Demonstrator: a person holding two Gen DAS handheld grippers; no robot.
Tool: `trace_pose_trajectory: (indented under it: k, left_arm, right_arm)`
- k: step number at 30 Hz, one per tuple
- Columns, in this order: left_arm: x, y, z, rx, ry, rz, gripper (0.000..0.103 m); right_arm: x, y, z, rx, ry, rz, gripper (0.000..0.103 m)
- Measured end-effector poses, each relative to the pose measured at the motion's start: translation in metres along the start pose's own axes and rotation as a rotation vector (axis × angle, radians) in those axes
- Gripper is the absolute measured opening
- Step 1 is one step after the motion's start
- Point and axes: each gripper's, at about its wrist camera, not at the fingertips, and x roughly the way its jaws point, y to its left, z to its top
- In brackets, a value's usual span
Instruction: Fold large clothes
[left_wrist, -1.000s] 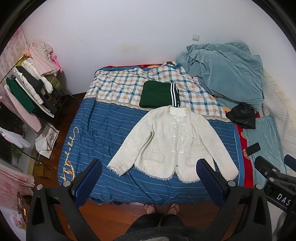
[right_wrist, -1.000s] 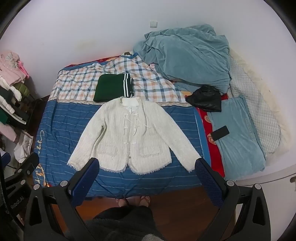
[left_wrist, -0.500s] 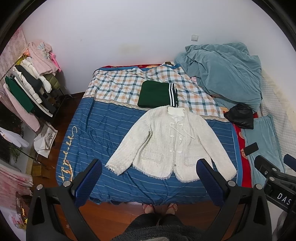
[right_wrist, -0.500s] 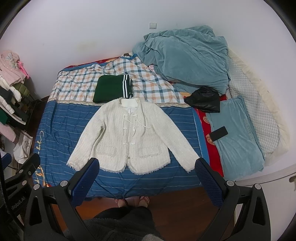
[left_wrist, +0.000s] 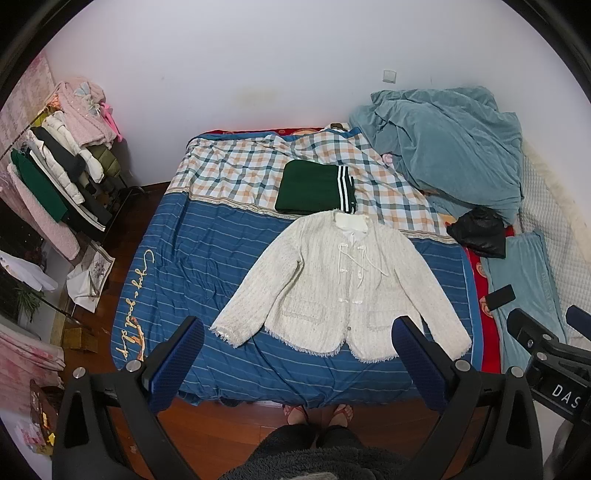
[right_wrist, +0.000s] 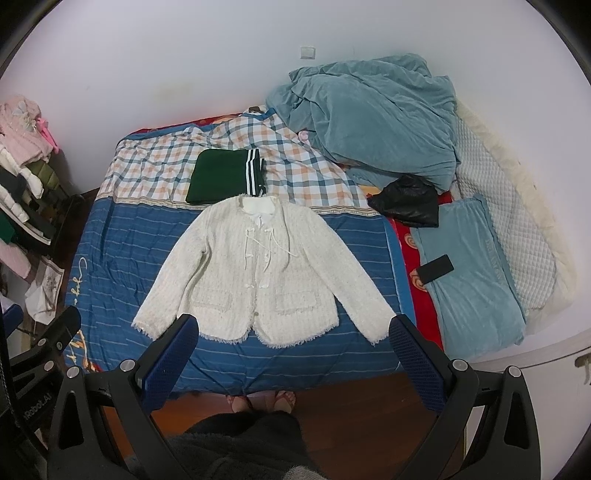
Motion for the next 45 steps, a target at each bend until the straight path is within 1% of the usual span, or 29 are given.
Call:
trace_pose_trajectory:
  k: [45]
  left_arm:
    - [-0.0009, -0.0036, -0.0021, -0.003, -0.003, -0.002, 0.103]
  right_arm:
    - [-0.0026, 0.0023, -0.0034, -0.003, -0.007, -0.004, 0.103]
